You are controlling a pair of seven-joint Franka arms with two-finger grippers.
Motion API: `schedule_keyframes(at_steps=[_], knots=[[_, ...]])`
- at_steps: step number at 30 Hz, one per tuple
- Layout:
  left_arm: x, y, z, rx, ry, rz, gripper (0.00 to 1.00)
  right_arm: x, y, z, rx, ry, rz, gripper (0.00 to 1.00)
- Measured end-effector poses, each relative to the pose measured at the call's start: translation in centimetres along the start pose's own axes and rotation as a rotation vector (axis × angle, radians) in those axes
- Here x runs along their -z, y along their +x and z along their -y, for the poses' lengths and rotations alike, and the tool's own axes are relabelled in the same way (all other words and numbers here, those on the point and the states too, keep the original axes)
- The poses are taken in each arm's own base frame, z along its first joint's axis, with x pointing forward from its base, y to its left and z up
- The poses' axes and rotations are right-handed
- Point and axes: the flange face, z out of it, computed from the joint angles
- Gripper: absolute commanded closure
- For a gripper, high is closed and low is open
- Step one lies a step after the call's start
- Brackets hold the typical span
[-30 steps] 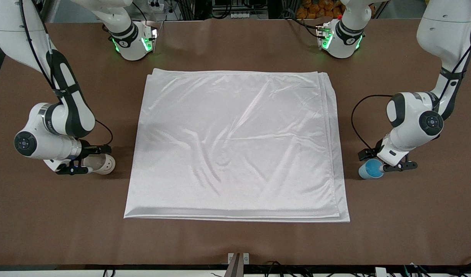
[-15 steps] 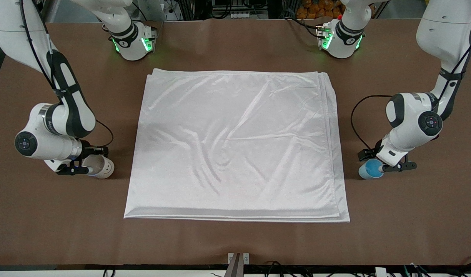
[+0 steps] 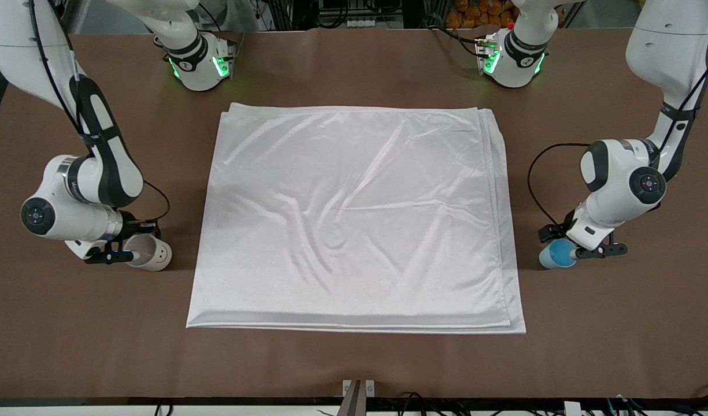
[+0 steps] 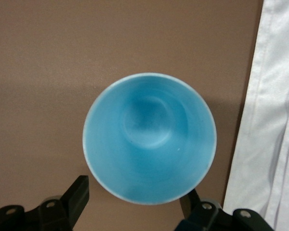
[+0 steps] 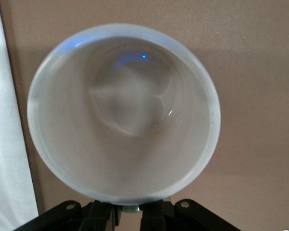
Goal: Place blue cup into white mug on cloth
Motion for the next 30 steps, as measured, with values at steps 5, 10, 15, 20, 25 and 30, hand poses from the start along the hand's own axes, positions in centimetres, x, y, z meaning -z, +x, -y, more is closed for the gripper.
schedule_keyframes(at_steps=[5,10,15,20,25,30], knots=[[0.1,0.1,-0.1,-0.001,-0.001,-0.005,0.0,1.6,0.7,0.0,0.004,-0.001,-0.015,1.0],[0.3,0.3,-0.1,-0.002,-0.001,-0.011,0.0,4.3,1.4,0.3,0.013,0.002,-0.007,1.0],[0.6,0.6,-0.2,-0.002,-0.002,-0.018,0.0,6.9,2.2,1.7,0.036,0.001,-0.013,1.0],[0.6,0.7,-0.2,-0.002,-0.002,-0.02,0.0,8.0,2.6,4.2,0.065,0.005,-0.025,1.0],[0.7,0.7,-0.3,-0.005,-0.002,-0.021,0.0,7.8,2.8,8.0,0.056,0.033,-0.026,1.0],[0.9,0.9,-0.5,-0.006,-0.003,-0.028,0.05,7.8,2.9,12.6,0.069,0.03,-0.025,1.0]])
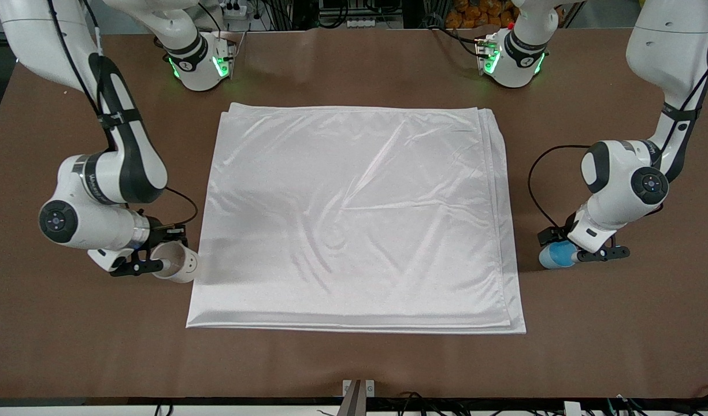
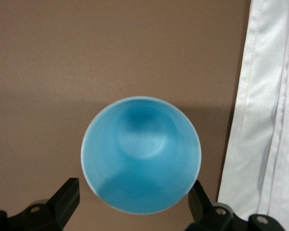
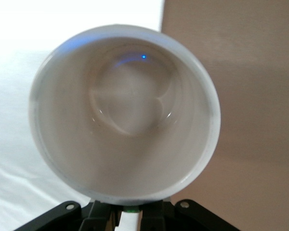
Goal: Place blue cup into white mug on cloth
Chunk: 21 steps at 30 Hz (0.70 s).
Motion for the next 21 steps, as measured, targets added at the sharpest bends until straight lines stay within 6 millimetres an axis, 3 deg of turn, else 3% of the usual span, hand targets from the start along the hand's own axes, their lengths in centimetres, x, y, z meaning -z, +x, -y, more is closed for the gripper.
schedule_keyframes(at_steps=[10,16,21], knots=[[1.3,1.2,-0.1,0.0,-0.002,-0.037,0.09,0.5,0.2,8.6,-0.026,0.005,-0.016,1.0],[1.9,1.5,-0.1,0.001,-0.002,-0.048,0.09,0.2,-0.6,16.1,-0.059,-0.001,-0.036,1.0],[1.9,1.6,-0.1,0.001,-0.002,-0.049,0.09,-1.2,-1.7,22.5,-0.097,-0.002,-0.063,1.0]])
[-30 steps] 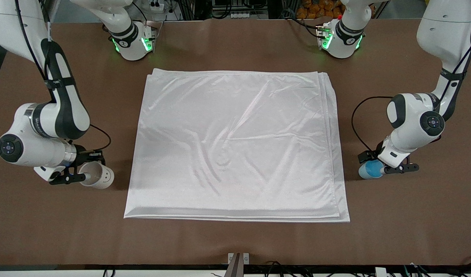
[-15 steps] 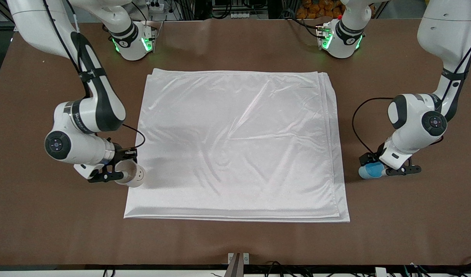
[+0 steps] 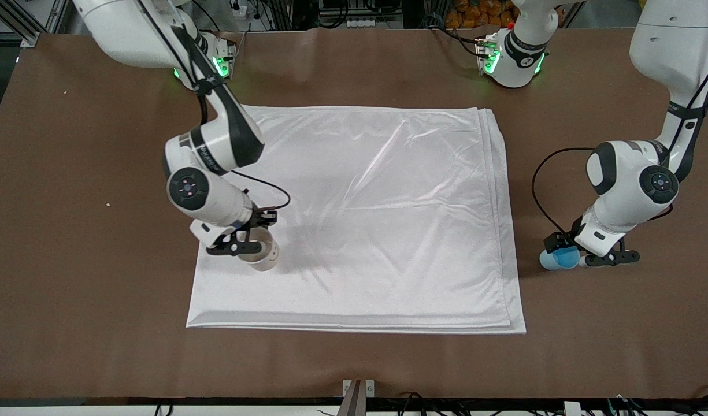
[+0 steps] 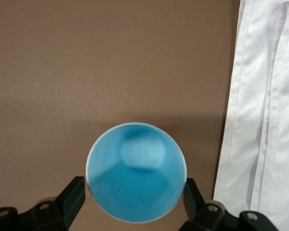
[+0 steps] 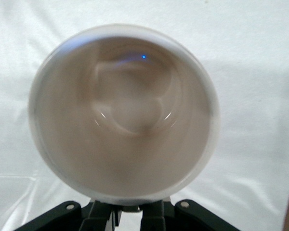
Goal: Place blue cup into white mug on cloth
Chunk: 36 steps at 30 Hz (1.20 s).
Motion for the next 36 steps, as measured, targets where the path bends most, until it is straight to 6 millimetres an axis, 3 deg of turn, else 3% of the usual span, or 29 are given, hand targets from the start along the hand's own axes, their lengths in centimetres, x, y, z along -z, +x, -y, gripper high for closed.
schedule_keyframes(at_steps=[8,22,27,33,36], knots=[[0.7,0.8,0.0,0.002,-0.001,-0.021,0.1,-3.8,-3.5,7.9,-0.036,-0.012,0.004,1.0],[1.7,1.7,0.4,0.004,-0.001,-0.045,0.19,-6.3,-5.0,13.0,-0.078,-0.012,0.011,1.0],[1.5,1.6,0.5,0.005,-0.001,-0.042,0.3,-6.9,-5.0,14.2,-0.065,-0.009,0.011,1.0],[1.0,1.3,0.6,0.005,0.0,-0.03,0.58,-8.1,-5.2,15.3,-0.051,-0.011,0.018,1.0],[0.7,1.1,0.6,0.005,0.0,-0.024,0.63,-9.0,-5.6,15.8,-0.046,-0.015,0.023,1.0]])
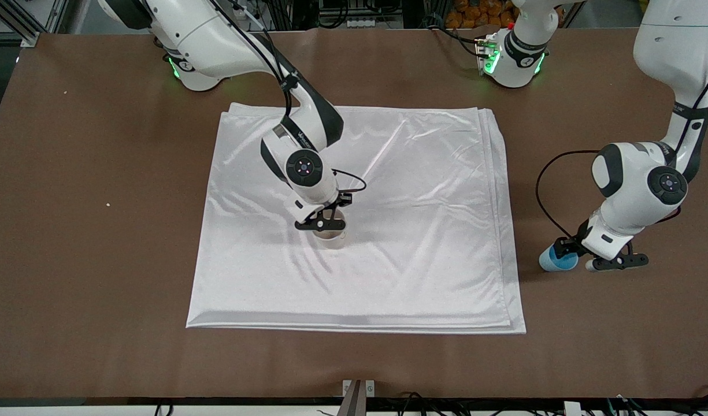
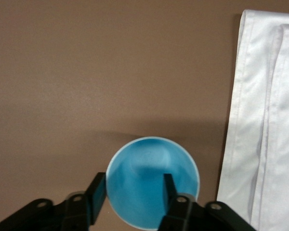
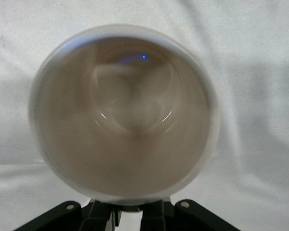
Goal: Place blue cup into white mug on cloth
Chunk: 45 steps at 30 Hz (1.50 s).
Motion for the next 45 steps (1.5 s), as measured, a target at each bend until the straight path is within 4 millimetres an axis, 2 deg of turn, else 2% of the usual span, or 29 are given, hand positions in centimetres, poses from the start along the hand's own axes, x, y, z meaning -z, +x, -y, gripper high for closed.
schedule_keyframes(at_steps=[6,10,23,28,33,34,36,37,38,40,45], knots=[[-0.4,-0.2,0.0,0.001,0.0,0.008,0.8,-1.3,-0.4,0.8,-0.006,0.002,-0.003,1.0],[-0.6,-0.2,0.1,0.002,0.0,0.01,1.0,-1.6,-0.5,1.1,-0.005,0.002,-0.002,1.0],[-0.1,0.1,0.1,0.002,0.0,-0.001,1.0,-1.8,-0.7,2.0,-0.019,0.009,-0.01,1.0],[1.1,0.6,-0.4,-0.01,-0.001,-0.016,1.0,-1.9,-1.1,2.8,-0.031,0.016,-0.018,1.0],[3.1,0.8,-2.3,-0.038,-0.009,-0.018,1.0,-2.0,-1.3,3.3,-0.031,0.018,-0.021,1.0],[3.6,0.9,-2.7,-0.045,-0.011,-0.015,1.0,-2.0,-1.3,3.3,-0.031,0.018,-0.021,0.86],[4.7,1.0,-3.7,-0.057,-0.014,-0.003,1.0,-2.0,-1.3,3.3,-0.031,0.018,-0.021,0.43],[5.3,1.1,-4.2,-0.061,-0.015,0.004,1.0,-2.0,-1.3,3.3,-0.031,0.018,-0.021,0.29],[5.8,1.2,-4.6,-0.062,-0.016,0.011,1.0,-2.0,-1.3,3.3,-0.032,0.018,-0.021,0.2],[6.9,1.5,-5.5,-0.064,-0.018,0.023,1.0,-2.2,-1.4,3.3,-0.032,0.017,-0.019,0.1],[8.7,1.8,-7.4,-0.065,-0.027,0.032,1.0,-3.1,-1.4,3.4,-0.029,0.014,-0.016,0.0]])
